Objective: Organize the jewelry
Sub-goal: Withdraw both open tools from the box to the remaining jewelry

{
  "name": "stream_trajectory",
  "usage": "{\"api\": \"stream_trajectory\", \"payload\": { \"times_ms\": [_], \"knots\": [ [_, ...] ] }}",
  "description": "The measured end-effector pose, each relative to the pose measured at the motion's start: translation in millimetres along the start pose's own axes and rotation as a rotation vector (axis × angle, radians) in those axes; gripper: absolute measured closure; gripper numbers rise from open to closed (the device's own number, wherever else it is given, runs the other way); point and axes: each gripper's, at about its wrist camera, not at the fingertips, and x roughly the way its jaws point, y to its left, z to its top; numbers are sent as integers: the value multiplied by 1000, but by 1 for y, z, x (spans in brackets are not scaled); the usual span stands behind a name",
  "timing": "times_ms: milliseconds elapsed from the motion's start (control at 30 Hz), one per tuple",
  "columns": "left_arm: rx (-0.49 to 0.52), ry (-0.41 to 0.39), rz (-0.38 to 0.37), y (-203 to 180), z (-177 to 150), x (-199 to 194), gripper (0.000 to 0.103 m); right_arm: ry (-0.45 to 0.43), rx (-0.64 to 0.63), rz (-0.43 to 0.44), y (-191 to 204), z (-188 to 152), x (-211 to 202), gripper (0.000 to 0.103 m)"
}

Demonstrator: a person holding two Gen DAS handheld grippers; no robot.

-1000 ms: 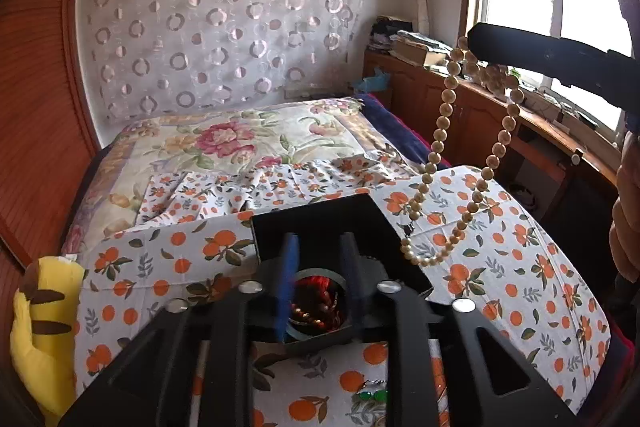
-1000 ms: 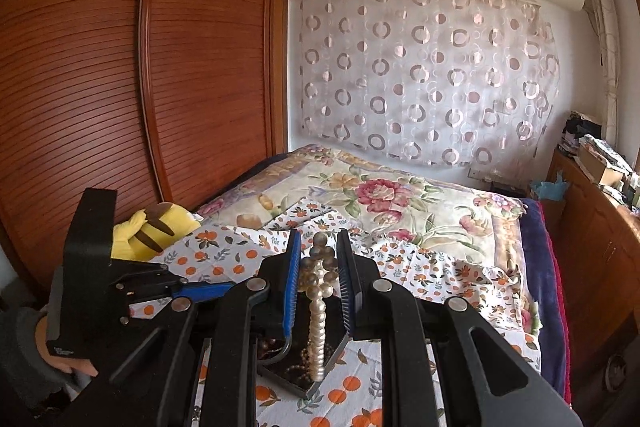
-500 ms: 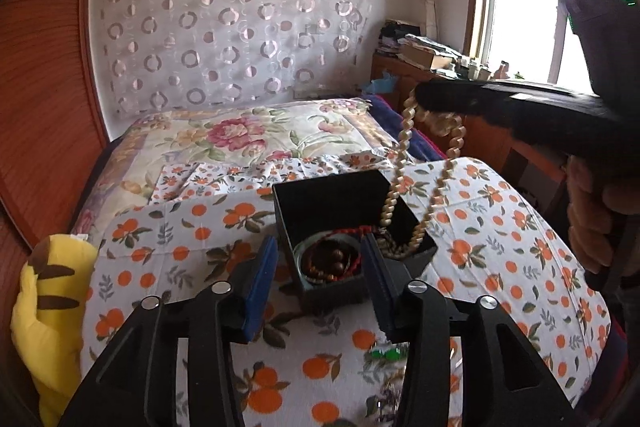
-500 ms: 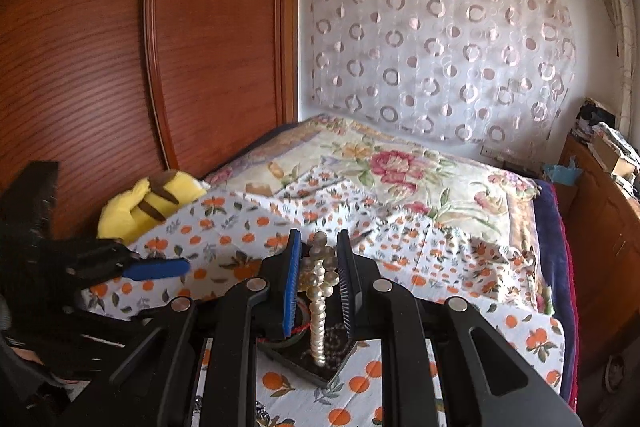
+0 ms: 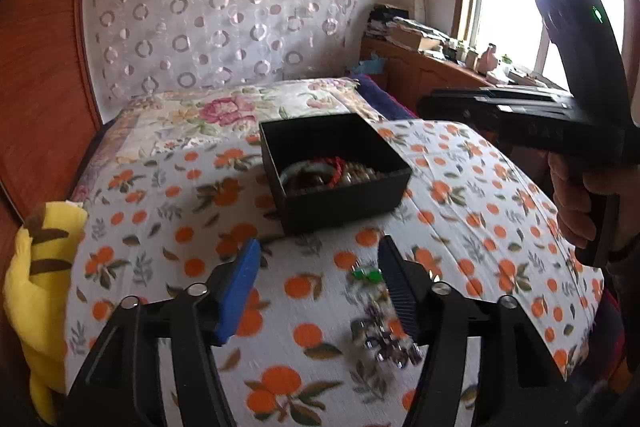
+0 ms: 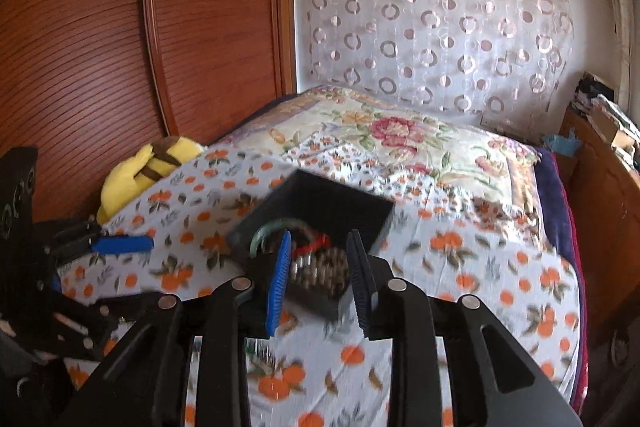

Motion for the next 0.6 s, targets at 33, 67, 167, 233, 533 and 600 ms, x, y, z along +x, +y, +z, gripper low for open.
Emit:
{"api": "stream_trajectory", "payload": {
  "times_ms": [33, 67, 167, 233, 533, 600],
  "knots": [
    [1, 4, -5, -1, -3, 0, 39, 5, 7, -1, 0, -8, -3, 72],
    [3, 12, -10, -3, -6, 1, 37, 12, 19, 4, -1, -17, -5, 72],
    [9, 36, -18, -7, -15, 4, 33, 38, 44, 5, -1, -39, -8, 72],
    [9, 54, -34, -11, -21, 7, 29, 52, 52, 0, -2, -52, -9, 72],
    [62, 137, -66, -34, -38, 26, 27, 111, 83, -3, -4, -86, -1, 72],
    [72, 151, -74, -38, -39, 30, 25, 119, 82, 2, -2, -89, 0, 71]
  ]
}}
